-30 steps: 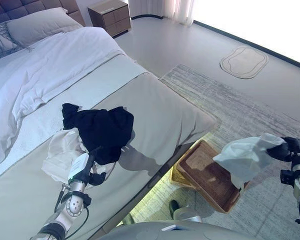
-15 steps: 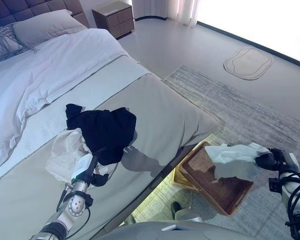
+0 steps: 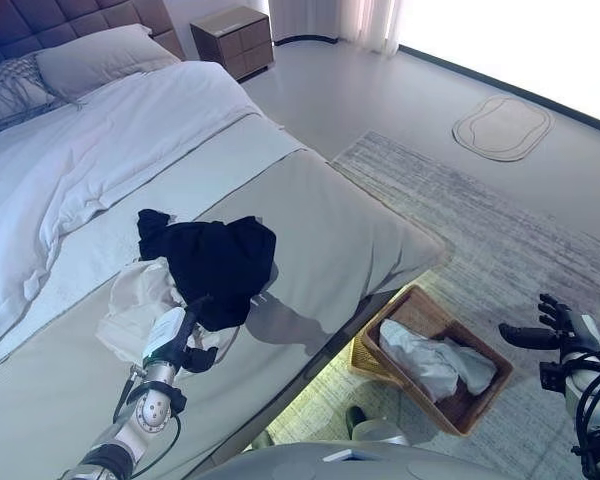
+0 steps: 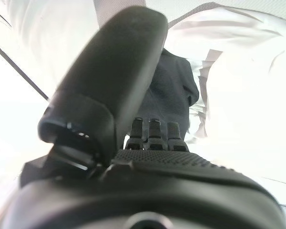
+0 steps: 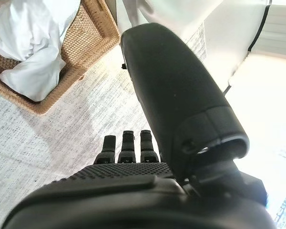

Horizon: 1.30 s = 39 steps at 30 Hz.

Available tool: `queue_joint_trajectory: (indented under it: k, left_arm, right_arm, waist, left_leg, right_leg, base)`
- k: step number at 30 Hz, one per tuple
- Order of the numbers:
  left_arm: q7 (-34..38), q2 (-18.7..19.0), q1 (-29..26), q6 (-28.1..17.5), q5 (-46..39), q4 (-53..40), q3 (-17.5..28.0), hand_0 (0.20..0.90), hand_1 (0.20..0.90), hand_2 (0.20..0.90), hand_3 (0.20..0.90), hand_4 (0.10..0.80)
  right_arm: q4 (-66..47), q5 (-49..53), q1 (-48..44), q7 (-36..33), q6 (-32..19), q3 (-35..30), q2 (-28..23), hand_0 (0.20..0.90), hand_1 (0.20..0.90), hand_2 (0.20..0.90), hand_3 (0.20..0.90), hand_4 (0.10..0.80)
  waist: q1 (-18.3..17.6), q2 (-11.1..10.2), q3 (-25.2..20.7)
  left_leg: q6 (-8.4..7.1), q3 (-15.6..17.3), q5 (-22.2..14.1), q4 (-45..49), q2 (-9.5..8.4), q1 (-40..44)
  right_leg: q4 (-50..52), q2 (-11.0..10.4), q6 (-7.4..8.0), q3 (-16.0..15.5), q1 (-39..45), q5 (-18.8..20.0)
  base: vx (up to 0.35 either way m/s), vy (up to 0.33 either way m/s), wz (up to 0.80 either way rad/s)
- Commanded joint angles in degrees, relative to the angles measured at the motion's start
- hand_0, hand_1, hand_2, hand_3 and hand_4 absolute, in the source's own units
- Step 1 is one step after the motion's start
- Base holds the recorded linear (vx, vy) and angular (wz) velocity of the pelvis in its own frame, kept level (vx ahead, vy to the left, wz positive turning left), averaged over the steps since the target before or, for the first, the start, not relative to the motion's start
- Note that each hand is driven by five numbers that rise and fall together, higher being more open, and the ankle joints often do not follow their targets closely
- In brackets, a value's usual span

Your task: Pick up the clothes from the bed and place them into the basket

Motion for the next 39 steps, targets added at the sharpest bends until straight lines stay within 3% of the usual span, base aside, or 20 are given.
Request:
queue_joint_trajectory:
  k: [1, 9, 18, 27, 31, 39]
  left_arm:
    - [3.1, 1.6, -5.4, -2.8, -1.8, -1.3, 1.6, 0.900, 0.900, 0.900, 0.900, 0.800]
    - [3.2, 1.1, -5.7, -1.1, -1.8, -2.5, 1.6, 0.900, 0.900, 0.900, 0.900, 0.800]
    - [5.0, -0.1, -5.0, -1.8, -1.0, -1.4, 2.1, 0.900, 0.900, 0.900, 0.900, 0.800]
    - [4.1, -0.4, -3.8, -0.6, -1.4, -1.7, 2.8, 0.900, 0.900, 0.900, 0.900, 0.800]
    - [2.6, 0.4, -3.1, -0.8, -1.8, -3.0, 3.0, 0.900, 0.900, 0.900, 0.900, 0.800]
    - [1.6, 3.5, -3.8, -3.9, -4.2, -7.6, 2.0, 0.900, 0.900, 0.900, 0.900, 0.800]
  right_arm:
    - [-1.0, -1.3, -6.8, -2.5, -4.6, -0.3, -2.4, 0.900, 0.900, 0.900, 0.900, 0.800]
    - [-10.1, -9.4, -8.5, -6.4, -5.1, 3.8, -2.8, 0.900, 0.900, 0.900, 0.900, 0.800]
    - [-17.2, -22.5, -19.7, -9.6, -4.4, 14.7, -3.9, 0.900, 0.900, 0.900, 0.900, 0.800]
    - [-15.6, -25.3, -29.5, -6.3, -0.6, 23.2, -4.5, 0.900, 0.900, 0.900, 0.900, 0.800]
    - [-13.5, -24.2, -34.2, -5.5, 1.5, 26.6, -4.2, 0.900, 0.900, 0.900, 0.900, 0.800]
    - [-8.0, -20.1, -45.8, -3.4, 5.9, 32.3, -6.3, 0.900, 0.900, 0.900, 0.900, 0.800]
  waist:
    - [2.0, -1.6, -1.4]
    - [3.5, -1.6, -0.7]
    - [8.7, -1.9, 0.1]
    - [13.2, -2.6, 1.1]
    - [15.7, -2.8, 2.8]
    - [21.2, -1.4, 11.4]
  left_leg:
    - [0.18, 0.0, -8.2, 4.7, -1.17, 1.3]
    - [0.09, -1.6, -7.6, 4.3, -1.46, 0.7]
    - [-0.33, -5.3, -7.1, 4.5, -2.25, -1.2]
    - [-0.45, -8.7, -6.7, 5.0, -3.04, -3.2]
    - [-0.45, -10.6, -6.9, 8.2, -3.43, -5.7]
    - [-0.21, -14.9, -6.9, 15.2, -4.39, -13.7]
  right_leg:
    - [6.1, 1.4, 0.92, -1.5, -6.0, -0.1]
    - [6.2, 1.0, 0.86, -2.8, -5.9, -0.3]
    - [5.7, -0.1, 0.28, -6.2, -5.0, -1.1]
    - [5.9, -0.7, -0.60, -9.2, -4.6, -2.0]
    - [8.8, -1.3, -1.69, -11.0, -5.6, -3.5]
    - [18.4, -3.0, -3.95, -15.8, -12.1, -6.6]
  base:
    - [-0.008, -0.009, 0.09]
    - [-0.017, -0.009, 0.06]
    - [0.002, -0.011, 0.19]
    - [0.044, -0.013, 0.26]
    - [0.023, 0.002, 0.28]
    - [-0.068, 0.021, 0.36]
